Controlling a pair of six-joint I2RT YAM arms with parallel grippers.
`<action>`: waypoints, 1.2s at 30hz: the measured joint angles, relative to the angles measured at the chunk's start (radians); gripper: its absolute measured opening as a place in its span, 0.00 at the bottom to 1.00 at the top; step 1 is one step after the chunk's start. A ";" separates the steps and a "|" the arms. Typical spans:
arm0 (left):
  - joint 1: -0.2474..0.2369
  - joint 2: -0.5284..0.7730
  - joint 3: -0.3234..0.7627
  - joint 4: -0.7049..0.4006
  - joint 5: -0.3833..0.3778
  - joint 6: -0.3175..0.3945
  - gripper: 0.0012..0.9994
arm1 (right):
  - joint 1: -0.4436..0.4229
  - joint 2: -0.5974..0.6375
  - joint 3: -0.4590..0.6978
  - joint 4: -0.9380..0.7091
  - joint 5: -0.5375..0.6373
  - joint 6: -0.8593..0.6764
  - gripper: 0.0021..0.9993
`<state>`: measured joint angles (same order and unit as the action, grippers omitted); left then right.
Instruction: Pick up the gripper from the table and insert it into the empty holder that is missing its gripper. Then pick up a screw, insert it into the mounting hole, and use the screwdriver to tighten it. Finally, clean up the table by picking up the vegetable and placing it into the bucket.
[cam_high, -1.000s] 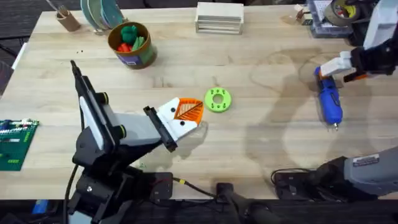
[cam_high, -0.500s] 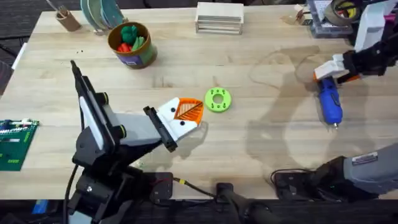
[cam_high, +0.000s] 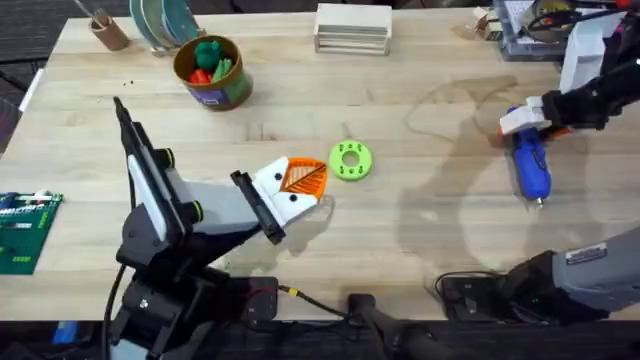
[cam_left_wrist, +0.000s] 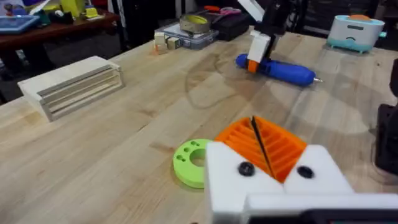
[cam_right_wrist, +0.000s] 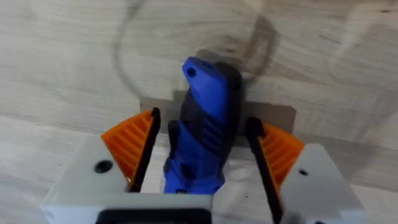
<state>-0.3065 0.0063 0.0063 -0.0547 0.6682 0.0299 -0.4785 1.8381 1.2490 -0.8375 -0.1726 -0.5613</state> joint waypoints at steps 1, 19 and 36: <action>0.000 0.000 0.000 0.000 0.000 0.000 0.01 | 0.000 -0.003 -0.005 0.005 0.001 0.000 0.94; 0.000 0.000 0.000 0.000 0.000 0.000 0.01 | 0.061 -0.006 -0.011 -0.002 0.102 0.000 0.90; 0.000 0.000 0.000 0.000 0.000 0.000 0.01 | 0.084 -0.006 -0.013 -0.007 0.150 -0.008 0.56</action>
<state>-0.3065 0.0063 0.0063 -0.0547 0.6682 0.0299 -0.3950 1.8317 1.2358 -0.8444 -0.0227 -0.5694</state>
